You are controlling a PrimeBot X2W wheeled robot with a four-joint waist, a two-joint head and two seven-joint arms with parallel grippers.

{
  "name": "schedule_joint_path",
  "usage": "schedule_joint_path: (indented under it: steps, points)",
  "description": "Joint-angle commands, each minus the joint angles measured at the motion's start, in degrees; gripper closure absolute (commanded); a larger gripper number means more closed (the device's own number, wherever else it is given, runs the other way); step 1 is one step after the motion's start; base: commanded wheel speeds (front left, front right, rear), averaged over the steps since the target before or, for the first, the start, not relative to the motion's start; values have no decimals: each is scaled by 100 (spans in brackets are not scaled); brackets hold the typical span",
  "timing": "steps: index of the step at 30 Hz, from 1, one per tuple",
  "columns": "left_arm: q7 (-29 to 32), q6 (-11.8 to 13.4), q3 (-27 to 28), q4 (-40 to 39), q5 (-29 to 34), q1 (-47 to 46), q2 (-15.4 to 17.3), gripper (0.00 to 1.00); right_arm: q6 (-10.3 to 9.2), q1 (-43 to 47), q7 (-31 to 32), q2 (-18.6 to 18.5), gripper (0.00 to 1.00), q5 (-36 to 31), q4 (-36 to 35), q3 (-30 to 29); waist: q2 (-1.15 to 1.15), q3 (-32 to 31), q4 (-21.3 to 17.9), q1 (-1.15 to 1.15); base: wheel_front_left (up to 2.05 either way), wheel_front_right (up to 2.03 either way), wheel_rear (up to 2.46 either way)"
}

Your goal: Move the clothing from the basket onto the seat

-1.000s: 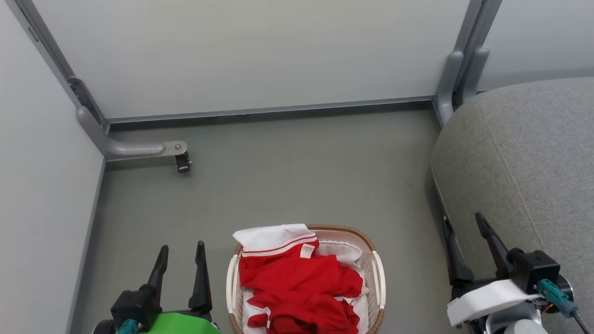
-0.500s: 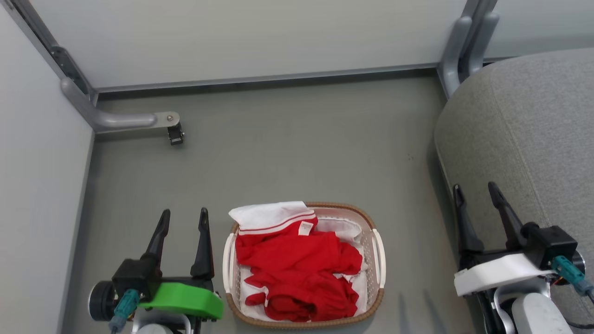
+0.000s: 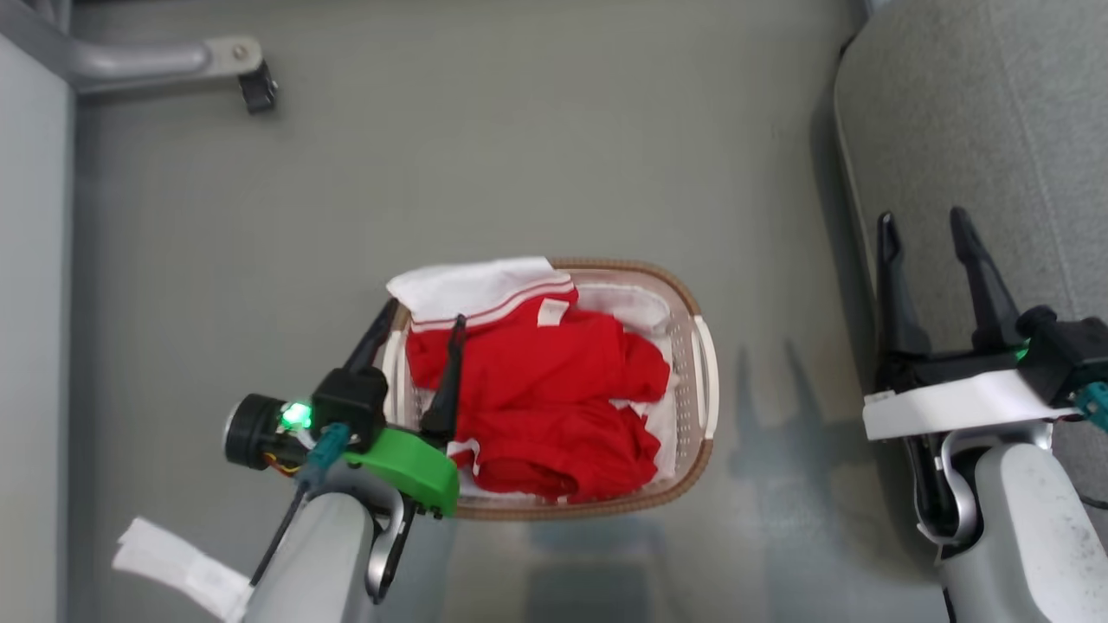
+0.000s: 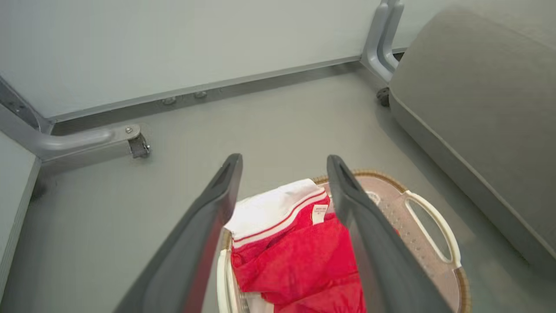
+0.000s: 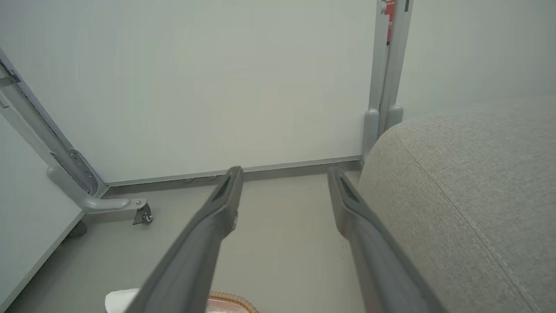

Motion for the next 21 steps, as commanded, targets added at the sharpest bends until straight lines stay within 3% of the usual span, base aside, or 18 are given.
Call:
schedule_joint_path:
  steps: [1, 9, 16, 21]
  points:
    - [-5, -47, -96, 191, 56, -225, 77, 0, -2, -128, -27, -29, 0, 37, -28, -45, 0, 907, -174, 0, 0, 0, 0]
    - [128, -131, -1097, 1316, 220, -842, 242, 0, -2, -389, -28, -29, 0, 123, -53, -42, 0, 1426, -245, 0, 0, 0, 0]
    - [652, -125, -2681, 1962, -15, -1325, 562, 0, -2, -568, -28, -28, 0, 212, -95, 110, 0, 1693, -389, 0, 0, 0, 0]
    - [892, -126, -3328, 2182, -99, -1635, 792, 0, -2, -650, -28, -28, 0, 353, -105, 207, 0, 1824, -551, 0, 0, 0, 0]
